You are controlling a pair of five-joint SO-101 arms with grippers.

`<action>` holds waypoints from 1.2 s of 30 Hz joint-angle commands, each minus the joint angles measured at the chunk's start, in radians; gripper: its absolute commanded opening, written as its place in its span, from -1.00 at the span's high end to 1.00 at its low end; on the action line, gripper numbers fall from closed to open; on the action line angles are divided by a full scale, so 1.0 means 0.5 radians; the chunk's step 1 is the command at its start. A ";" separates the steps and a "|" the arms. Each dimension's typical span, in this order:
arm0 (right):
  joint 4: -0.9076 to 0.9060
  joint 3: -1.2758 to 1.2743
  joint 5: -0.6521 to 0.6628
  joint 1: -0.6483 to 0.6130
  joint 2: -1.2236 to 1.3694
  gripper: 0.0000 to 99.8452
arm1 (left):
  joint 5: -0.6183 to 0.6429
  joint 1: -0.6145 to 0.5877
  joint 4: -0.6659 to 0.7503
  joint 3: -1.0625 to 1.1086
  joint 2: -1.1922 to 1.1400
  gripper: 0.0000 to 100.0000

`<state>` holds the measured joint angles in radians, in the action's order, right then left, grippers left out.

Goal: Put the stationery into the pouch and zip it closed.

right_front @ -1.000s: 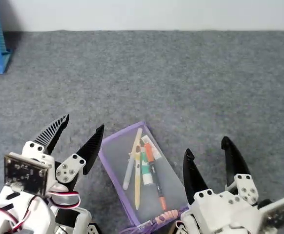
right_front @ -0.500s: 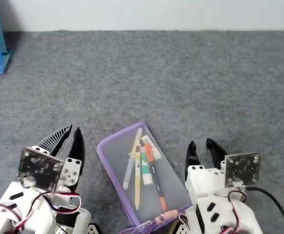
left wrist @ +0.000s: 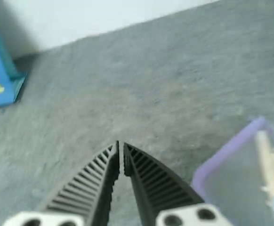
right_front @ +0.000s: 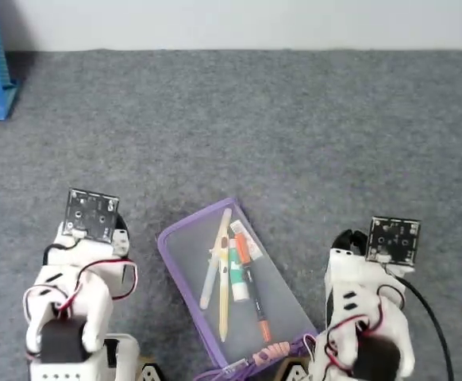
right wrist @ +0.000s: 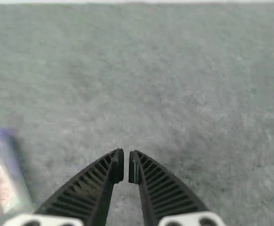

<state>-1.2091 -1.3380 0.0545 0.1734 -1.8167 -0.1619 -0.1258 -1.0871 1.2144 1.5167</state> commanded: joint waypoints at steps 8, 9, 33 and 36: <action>0.259 -0.381 0.018 0.032 0.005 0.94 | -0.034 -0.199 0.479 0.508 0.000 0.97; 0.284 -0.430 0.018 0.032 0.005 0.94 | -0.034 -0.199 0.519 0.563 0.000 0.97; 0.026 -0.690 0.018 0.035 0.005 0.94 | -0.021 -0.196 0.555 0.953 -0.003 0.97; -0.051 -0.690 0.018 0.035 0.005 0.94 | -0.021 -0.196 0.522 0.953 0.000 0.97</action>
<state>-1.2029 -1.6632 0.0545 0.1795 -1.8013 -0.1695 -0.2194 -0.8124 1.7008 1.5060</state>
